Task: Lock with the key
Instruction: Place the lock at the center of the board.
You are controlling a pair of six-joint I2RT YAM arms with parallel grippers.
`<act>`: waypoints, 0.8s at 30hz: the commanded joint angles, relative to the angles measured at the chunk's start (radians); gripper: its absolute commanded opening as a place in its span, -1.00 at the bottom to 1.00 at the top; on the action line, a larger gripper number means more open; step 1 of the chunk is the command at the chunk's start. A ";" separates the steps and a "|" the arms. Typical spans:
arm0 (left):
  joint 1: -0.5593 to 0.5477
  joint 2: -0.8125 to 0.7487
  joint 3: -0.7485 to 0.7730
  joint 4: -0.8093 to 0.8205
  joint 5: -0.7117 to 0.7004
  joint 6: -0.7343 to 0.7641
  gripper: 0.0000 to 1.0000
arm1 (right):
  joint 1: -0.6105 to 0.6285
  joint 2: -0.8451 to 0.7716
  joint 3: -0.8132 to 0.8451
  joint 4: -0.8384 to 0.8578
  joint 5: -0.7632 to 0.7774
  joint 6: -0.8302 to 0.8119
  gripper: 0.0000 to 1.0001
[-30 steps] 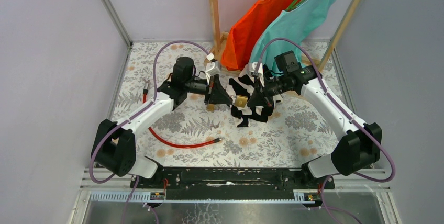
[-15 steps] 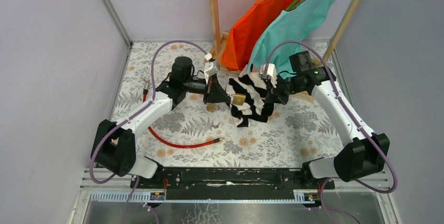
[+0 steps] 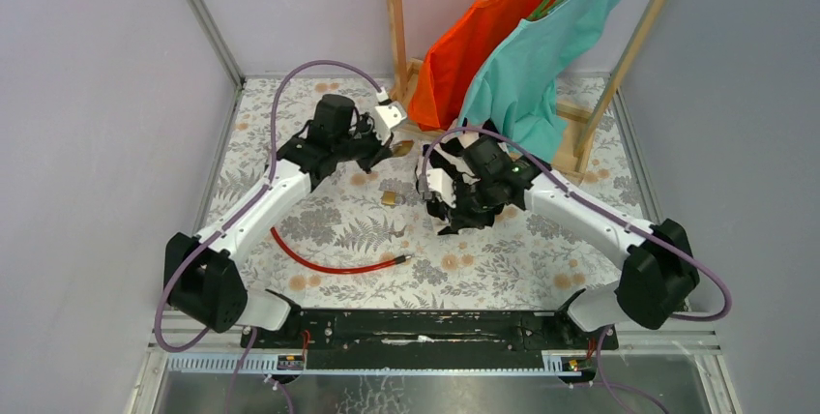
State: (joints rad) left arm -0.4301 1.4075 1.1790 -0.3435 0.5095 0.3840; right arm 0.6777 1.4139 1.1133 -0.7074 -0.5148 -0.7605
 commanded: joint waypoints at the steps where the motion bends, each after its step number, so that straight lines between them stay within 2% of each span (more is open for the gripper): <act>1: 0.013 -0.038 -0.045 -0.086 -0.408 0.168 -1.00 | 0.061 0.065 0.036 0.088 0.050 0.043 -1.00; 5: 0.054 -0.038 -0.143 -0.002 -0.486 0.146 -1.00 | 0.100 0.099 0.052 0.095 -0.003 0.060 -1.00; 13: 0.057 0.108 -0.219 0.124 -0.667 0.105 -0.99 | 0.105 0.090 0.040 0.105 0.009 0.070 -1.00; 20: 0.049 0.190 -0.268 0.189 -0.721 0.072 -0.80 | 0.103 0.108 0.055 0.106 -0.016 0.088 -1.00; 24: 0.042 0.190 -0.322 0.214 -0.689 0.050 -0.55 | 0.105 0.133 0.069 0.130 -0.022 0.107 -1.00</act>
State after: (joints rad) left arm -0.3805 1.5867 0.9058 -0.2340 -0.1688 0.4706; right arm 0.7784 1.5284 1.1305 -0.6174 -0.5068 -0.6838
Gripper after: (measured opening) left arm 0.169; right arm 0.020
